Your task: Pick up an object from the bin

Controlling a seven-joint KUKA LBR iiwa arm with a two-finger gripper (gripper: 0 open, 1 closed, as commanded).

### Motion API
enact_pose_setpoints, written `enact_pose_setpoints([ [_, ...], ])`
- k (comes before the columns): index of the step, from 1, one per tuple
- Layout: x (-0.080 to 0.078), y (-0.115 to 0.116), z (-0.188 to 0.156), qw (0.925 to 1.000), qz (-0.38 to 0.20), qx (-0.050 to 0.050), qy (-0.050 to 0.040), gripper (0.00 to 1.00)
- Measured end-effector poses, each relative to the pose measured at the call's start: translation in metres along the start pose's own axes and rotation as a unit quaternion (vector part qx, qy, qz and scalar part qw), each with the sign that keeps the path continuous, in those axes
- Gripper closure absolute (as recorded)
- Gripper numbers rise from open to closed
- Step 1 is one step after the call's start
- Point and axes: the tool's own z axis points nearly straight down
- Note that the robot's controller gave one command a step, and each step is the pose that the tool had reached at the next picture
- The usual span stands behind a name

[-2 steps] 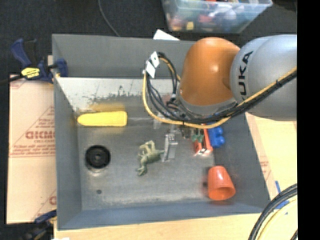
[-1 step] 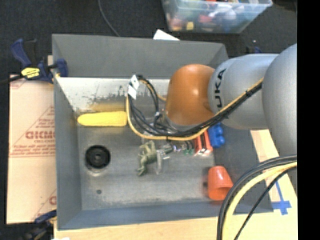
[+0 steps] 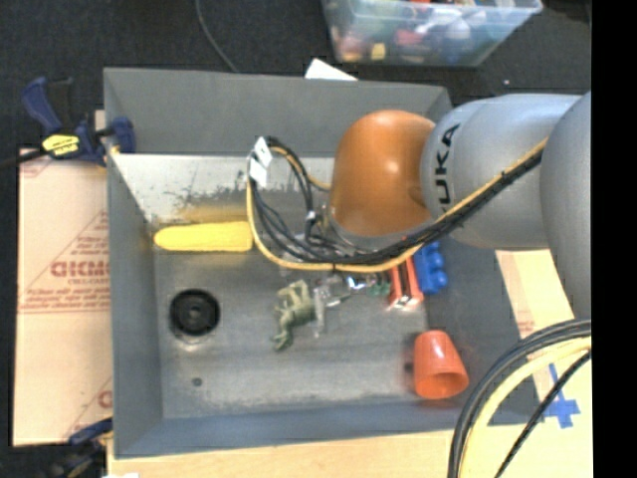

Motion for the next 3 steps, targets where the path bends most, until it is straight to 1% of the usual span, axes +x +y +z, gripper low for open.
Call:
enact_pose_setpoints([
  [1,0.008,0.003,0.035,0.9996,-0.026,-0.001,0.0066,0.0],
  [2,-0.006,-0.007,0.063,0.989,-0.148,0.001,-0.003,0.0],
  [3,-0.009,-0.005,0.059,0.9888,-0.149,0.0,-0.0032,1.0],
])
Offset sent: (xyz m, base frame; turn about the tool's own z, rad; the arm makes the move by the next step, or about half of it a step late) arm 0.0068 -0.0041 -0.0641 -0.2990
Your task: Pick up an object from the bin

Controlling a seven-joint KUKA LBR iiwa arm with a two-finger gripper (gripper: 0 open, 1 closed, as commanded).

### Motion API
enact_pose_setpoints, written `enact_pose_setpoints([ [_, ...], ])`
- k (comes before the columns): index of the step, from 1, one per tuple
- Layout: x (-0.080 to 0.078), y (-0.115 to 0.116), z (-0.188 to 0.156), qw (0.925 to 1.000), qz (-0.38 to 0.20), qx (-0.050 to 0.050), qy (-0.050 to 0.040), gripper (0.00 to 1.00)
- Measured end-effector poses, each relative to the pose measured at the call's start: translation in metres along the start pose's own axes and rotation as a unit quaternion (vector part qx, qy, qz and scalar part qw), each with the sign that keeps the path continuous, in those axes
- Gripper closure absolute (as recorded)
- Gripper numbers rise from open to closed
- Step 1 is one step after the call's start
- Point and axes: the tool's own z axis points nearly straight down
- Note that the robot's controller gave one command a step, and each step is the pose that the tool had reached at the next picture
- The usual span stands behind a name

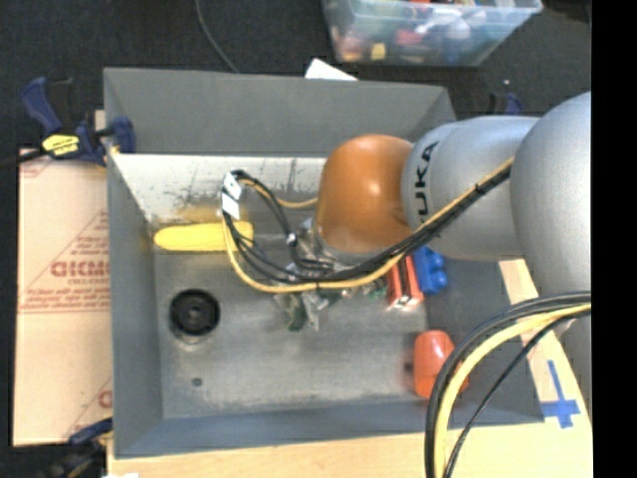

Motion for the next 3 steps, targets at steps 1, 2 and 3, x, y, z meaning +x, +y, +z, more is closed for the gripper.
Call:
enact_pose_setpoints([
  [1,0.0,0.0,0.0,1.0,0.0,0.0,-0.0002,1.0],
  [2,0.0,0.0,-0.008,1.0,0.001,0.0,-0.0001,1.0],
  [3,0.001,-0.001,-0.019,1.0,0.003,0.0,-0.0002,1.0],
])
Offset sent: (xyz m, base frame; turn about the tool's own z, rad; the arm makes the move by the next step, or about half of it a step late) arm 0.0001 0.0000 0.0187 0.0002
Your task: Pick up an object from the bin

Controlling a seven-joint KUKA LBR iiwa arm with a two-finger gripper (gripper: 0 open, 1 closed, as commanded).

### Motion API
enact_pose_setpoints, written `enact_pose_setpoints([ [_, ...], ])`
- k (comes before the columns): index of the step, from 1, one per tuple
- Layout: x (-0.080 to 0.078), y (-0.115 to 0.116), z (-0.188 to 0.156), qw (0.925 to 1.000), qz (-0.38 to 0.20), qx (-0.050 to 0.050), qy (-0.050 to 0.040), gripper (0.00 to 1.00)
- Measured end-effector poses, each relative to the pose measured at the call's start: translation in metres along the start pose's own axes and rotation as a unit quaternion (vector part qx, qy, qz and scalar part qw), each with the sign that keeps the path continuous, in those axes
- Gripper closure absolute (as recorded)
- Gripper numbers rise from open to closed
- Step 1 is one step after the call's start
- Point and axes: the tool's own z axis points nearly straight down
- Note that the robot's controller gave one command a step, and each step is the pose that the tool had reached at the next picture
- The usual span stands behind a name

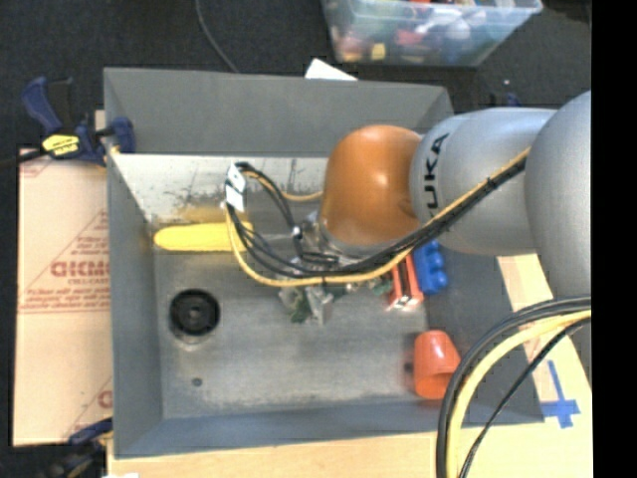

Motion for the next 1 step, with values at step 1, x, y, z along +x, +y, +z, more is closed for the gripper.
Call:
enact_pose_setpoints([
  [1,-0.0006,-0.0011,-0.0123,1.0,0.002,0.001,-0.0019,1.0],
])
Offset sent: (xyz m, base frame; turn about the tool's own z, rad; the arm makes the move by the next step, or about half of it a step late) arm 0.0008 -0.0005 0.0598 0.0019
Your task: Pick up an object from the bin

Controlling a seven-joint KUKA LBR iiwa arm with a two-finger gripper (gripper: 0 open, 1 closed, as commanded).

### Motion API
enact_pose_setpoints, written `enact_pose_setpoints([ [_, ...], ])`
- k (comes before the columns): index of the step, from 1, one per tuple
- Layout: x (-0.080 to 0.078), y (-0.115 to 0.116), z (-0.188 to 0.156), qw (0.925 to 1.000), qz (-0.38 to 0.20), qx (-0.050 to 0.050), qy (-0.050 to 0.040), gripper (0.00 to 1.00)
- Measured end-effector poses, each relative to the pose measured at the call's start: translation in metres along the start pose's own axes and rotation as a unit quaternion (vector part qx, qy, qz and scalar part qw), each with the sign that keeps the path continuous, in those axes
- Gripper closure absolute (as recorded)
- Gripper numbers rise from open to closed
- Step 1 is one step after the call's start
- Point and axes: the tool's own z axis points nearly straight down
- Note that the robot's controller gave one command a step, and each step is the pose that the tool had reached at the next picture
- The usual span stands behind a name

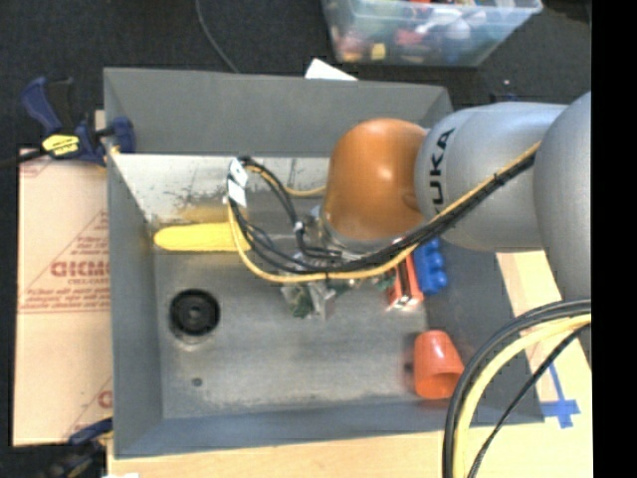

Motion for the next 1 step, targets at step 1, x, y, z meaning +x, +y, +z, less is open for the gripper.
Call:
enact_pose_setpoints([
  [1,-0.0001,-0.0005,-0.0319,1.0,0.002,0.0,0.0013,1.0],
])
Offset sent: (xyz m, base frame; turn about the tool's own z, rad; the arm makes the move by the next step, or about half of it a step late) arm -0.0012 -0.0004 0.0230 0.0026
